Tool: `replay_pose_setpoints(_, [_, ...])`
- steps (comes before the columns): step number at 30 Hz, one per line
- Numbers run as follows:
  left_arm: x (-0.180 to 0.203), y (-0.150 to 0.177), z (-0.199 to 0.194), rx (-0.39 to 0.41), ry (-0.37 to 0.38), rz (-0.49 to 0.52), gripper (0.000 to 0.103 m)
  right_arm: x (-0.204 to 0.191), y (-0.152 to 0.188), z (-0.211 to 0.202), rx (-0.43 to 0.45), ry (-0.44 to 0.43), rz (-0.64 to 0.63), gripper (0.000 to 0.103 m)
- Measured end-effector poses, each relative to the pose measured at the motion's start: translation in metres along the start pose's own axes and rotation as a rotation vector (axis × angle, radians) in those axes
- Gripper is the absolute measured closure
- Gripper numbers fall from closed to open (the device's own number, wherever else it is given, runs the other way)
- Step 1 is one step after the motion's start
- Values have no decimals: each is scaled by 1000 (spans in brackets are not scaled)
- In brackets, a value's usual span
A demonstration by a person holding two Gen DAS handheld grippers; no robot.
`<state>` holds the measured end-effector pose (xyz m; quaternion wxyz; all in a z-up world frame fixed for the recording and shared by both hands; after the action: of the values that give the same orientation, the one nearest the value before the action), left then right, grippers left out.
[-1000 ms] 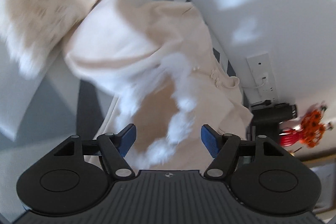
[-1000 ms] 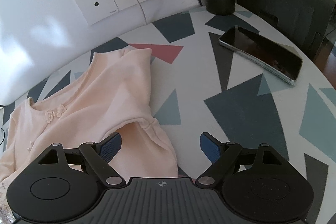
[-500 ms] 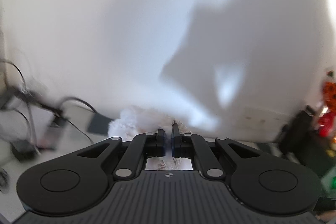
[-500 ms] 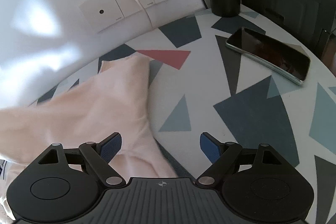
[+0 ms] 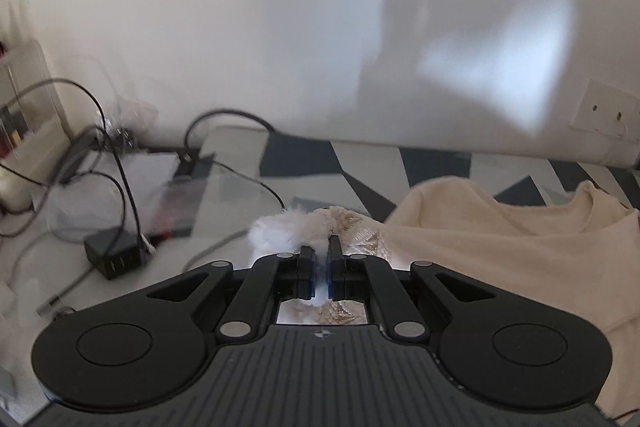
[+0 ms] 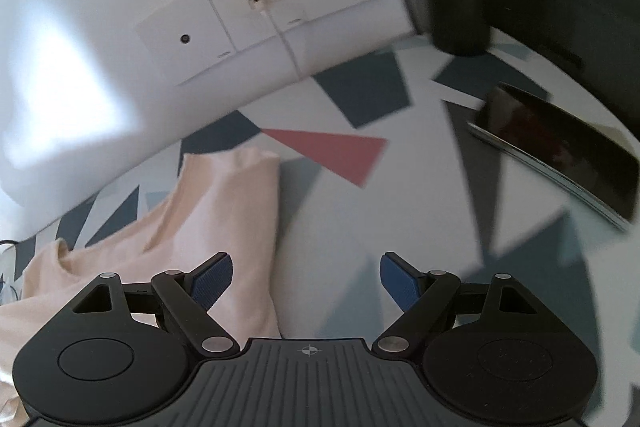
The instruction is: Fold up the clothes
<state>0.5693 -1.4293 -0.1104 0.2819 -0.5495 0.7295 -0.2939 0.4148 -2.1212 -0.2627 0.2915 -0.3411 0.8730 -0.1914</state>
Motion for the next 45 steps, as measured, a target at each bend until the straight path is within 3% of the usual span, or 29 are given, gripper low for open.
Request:
replay_pose_setpoints(6, [-12, 0, 0, -29, -30, -42, 98, -29, -14, 38, 3, -3, -91, 28])
replay_pose_setpoints(9, [-13, 4, 3, -37, -32, -45, 98, -33, -21, 50, 2, -7, -75, 29])
replay_pose_setpoints(12, [-12, 6, 6, -41, -39, -55, 98, -40, -23, 57, -13, -27, -103, 56])
replay_pose_setpoints(13, [-12, 6, 8, -43, -39, -61, 98, -43, -23, 59, -15, -30, -119, 83])
replay_pose_setpoints(15, [-12, 7, 10, -46, -33, -69, 98, -47, -27, 55, 17, -5, -151, 90])
replay_pose_setpoints(18, [-9, 7, 13, -51, -16, -72, 98, -51, -32, 49, 91, 46, -177, 91])
replay_pose_setpoints(22, [-4, 9, 19, -63, -21, -55, 98, -53, -30, 63, 73, 93, -251, 89])
replay_pose_setpoints(25, [-4, 10, 23, -77, -13, -66, 98, -48, -34, 50, 108, 106, -254, 64])
replay_pose_setpoints(29, [-2, 8, 23, -76, 3, -65, 98, -38, -23, 16, 93, 54, -265, 56])
replay_pose_setpoints(36, [2, 3, 20, -63, 33, -69, 98, -27, 52, -43, -24, -25, -377, 56])
replay_pose_setpoints(40, [3, 2, 21, -66, 33, -62, 98, -25, 78, -46, -26, 47, -482, 58])
replay_pose_setpoints(45, [0, 3, 25, -75, 31, -77, 98, -30, 84, -33, -15, 97, -516, 61])
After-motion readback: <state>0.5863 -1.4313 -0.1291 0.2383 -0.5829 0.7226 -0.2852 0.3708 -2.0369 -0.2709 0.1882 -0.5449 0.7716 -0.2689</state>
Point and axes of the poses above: each gripper's, at about its wrist camera, not at the fingertips, and z roughly the way its jaws point, x to its right, y to its underside, the point moved 5 cm from there along z, roughly the way its jaws point, and after that the axes turned 6 degrees about z, right-handed, at the moved point
